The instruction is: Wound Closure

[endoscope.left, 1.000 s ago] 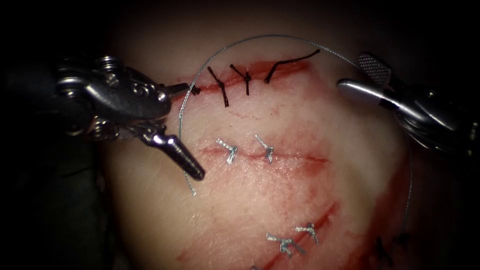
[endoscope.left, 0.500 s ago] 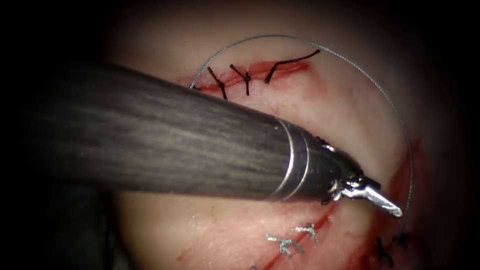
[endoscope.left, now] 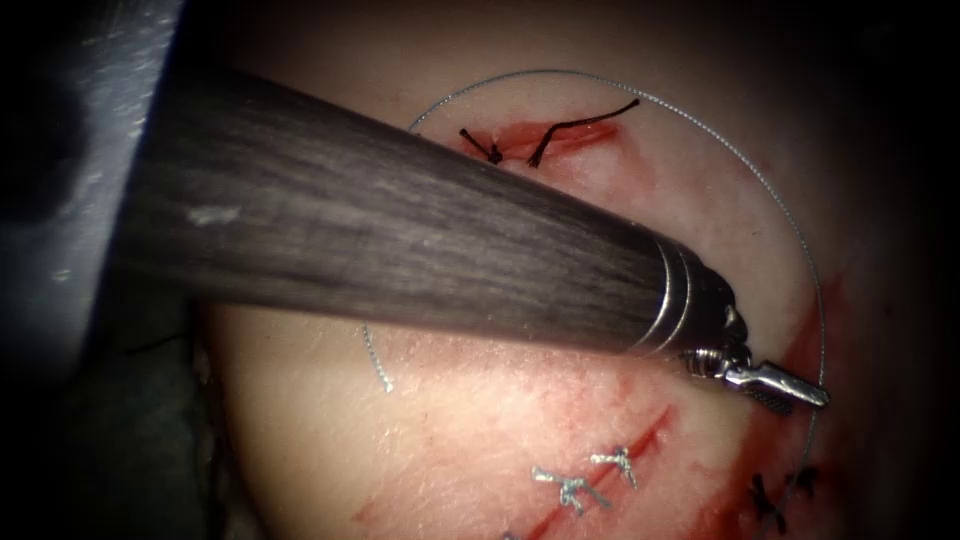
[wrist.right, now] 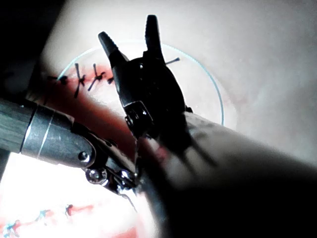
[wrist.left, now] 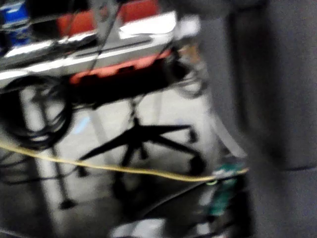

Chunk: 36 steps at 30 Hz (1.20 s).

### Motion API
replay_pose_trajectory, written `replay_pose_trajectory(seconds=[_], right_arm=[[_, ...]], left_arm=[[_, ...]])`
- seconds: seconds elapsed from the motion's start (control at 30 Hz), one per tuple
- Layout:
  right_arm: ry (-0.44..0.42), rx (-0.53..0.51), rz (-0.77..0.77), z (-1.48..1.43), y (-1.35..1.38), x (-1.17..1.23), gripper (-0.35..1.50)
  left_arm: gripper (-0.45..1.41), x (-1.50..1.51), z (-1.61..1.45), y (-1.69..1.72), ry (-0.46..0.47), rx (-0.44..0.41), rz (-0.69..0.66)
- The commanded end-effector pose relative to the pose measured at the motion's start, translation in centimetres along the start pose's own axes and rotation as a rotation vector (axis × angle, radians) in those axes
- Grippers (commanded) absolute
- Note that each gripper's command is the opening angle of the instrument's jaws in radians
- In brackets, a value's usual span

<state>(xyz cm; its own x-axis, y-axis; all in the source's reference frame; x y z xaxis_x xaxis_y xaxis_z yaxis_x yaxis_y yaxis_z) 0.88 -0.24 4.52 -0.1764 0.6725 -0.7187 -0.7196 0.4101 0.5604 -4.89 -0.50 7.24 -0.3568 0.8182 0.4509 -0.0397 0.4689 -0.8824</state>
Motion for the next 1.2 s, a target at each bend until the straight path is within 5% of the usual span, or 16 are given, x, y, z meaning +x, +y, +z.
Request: replay_pose_trajectory(seconds=[0.03,0.3,0.4,0.5,0.53,0.67,0.83,1.03,1.07,1.2], right_arm=[[0.003,0.002,-0.001,0.08,-0.05,-0.03,1.35],[0.006,0.002,-0.004,0.09,-0.09,-0.08,1.38],[0.007,0.002,-0.005,0.1,-0.09,-0.1,1.38],[0.009,0.002,-0.007,0.1,-0.11,-0.13,1.42],[0.009,0.003,-0.007,0.1,-0.11,-0.13,1.42],[0.009,0.003,-0.007,0.1,-0.12,-0.13,1.42],[0.008,0.007,-0.014,0.06,-0.15,-0.14,1.42],[0.001,0.034,0.114,-0.01,-0.29,-0.28,1.33],[-0.03,0.073,0.15,-0.04,-0.37,-0.41,1.33],[-0.189,0.144,0.26,-0.11,-0.6,-0.83,1.38]], left_arm=[[0.6,0.04,0.04,-0.04,-0.007,0.003,0.002],[0.38,0.03,0.11,-0.15,-0.01,-0.005,-0.015],[0.01,0.01,0.14,-0.17,-0.015,-0.002,-0.014],[-0.07,-0.02,0.2,-0.29,-0.029,0.008,-0.008],[-0.45,-0.03,0.19,-0.33,-0.038,0.018,-0.007],[-0.45,0.01,0.11,-0.2,-0.023,0.018,-0.001],[-0.45,0.3,-0.53,0.65,0.085,0.043,0.179],[-0.45,0.63,-1.78,1.74,0.261,0.096,0.382],[-0.45,0.69,-2.23,1.93,0.322,0.134,0.441],[-0.45,0.8,-3.04,2.04,0.472,0.2,0.526]])
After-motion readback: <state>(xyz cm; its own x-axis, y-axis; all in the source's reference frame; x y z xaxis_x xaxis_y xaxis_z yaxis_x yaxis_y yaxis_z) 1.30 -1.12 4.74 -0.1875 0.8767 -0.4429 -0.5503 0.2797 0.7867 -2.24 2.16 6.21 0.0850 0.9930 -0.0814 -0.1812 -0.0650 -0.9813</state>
